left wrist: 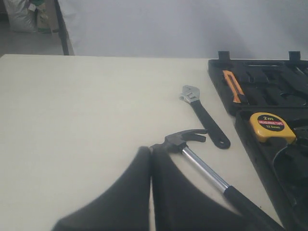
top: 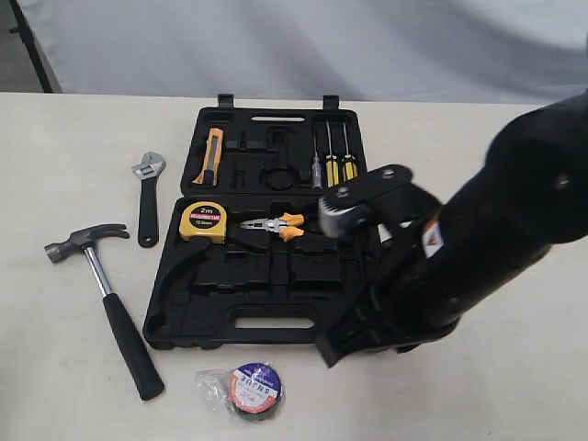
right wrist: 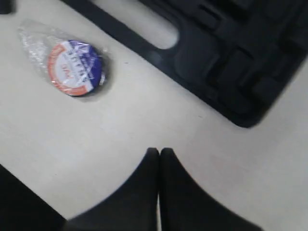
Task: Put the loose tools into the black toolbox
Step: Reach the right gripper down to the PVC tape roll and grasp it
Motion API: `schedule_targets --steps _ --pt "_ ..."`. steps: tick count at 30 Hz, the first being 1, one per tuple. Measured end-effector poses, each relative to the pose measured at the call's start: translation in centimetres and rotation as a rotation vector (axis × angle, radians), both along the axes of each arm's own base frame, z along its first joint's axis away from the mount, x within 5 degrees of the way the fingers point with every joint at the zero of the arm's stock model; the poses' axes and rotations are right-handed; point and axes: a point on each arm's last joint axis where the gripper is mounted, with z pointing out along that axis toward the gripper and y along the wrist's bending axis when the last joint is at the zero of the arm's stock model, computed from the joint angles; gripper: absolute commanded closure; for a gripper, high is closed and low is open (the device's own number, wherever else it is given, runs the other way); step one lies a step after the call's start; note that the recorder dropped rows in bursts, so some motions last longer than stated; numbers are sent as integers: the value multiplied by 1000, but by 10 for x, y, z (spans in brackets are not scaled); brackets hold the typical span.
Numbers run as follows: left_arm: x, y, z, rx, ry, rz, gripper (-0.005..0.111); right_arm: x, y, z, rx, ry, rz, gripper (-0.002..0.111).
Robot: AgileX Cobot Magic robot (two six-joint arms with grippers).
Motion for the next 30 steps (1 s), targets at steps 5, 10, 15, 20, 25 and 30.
schedule_targets --steps 5,10,15,20,25,30 --pt "0 0 0 0 0 0 105 -2 43 -14 8 42 91 106" --pt "0 0 0 0 0 0 105 0 83 -19 12 46 178 69" --pt "0 0 0 0 0 0 105 5 108 -26 5 72 190 43" --pt "0 0 0 0 0 0 105 8 113 -41 -24 112 164 24" --pt "0 0 0 0 0 0 105 9 113 -45 -34 122 137 24" --pt "0 0 0 0 0 0 105 13 112 -56 -72 124 78 24"
